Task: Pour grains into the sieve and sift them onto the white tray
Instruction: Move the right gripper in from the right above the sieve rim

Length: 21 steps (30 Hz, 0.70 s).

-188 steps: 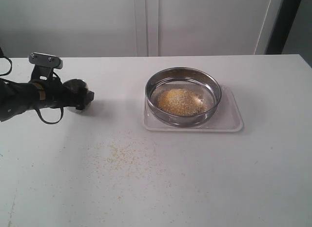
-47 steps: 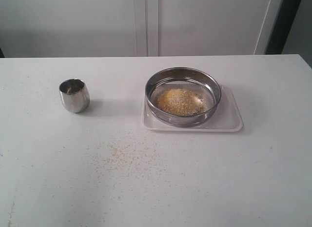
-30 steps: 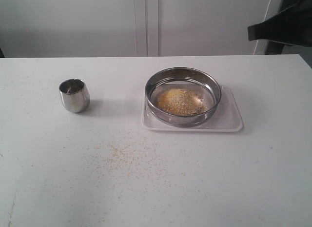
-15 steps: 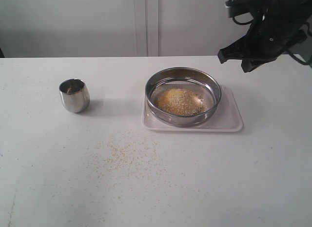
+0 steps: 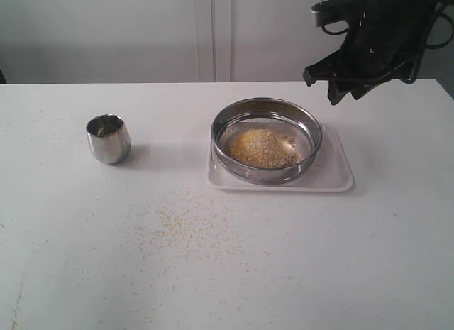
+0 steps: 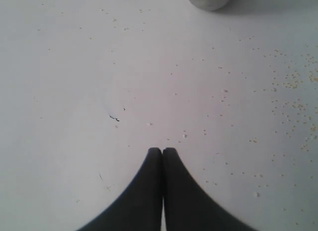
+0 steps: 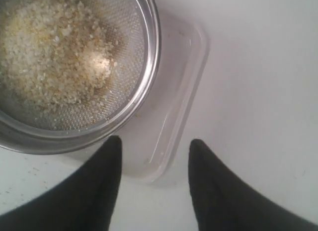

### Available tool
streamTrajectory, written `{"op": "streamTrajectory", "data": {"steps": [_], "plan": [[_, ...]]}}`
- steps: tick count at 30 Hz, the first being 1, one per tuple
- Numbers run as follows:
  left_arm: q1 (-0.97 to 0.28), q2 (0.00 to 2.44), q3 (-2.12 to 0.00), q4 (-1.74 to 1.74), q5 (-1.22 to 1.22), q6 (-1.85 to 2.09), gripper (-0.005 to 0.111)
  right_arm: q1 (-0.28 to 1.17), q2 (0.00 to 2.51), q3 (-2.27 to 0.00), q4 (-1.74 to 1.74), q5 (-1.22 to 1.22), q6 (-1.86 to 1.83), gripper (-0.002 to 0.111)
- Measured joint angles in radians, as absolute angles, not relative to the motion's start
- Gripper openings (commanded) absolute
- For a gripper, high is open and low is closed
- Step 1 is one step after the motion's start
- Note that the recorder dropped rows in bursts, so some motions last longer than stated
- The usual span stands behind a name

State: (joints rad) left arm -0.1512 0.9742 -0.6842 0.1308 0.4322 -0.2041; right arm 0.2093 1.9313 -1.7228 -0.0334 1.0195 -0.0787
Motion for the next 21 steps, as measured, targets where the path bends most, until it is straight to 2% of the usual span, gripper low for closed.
{"op": "streamTrajectory", "data": {"steps": [9,16,21], "plan": [[-0.151,0.974,-0.684,0.131,0.432,-0.204,0.0,0.209,1.976,-1.797,0.023,1.021,-0.079,0.048],[-0.151,0.974,-0.684,0.131,0.432,-0.204,0.0,0.209,2.022,-1.83,0.082,1.015,-0.07,0.062],[-0.151,0.974,-0.684,0.131,0.432,-0.204,0.0,0.209,2.027,-1.83,0.113,1.005,-0.071,0.061]]}}
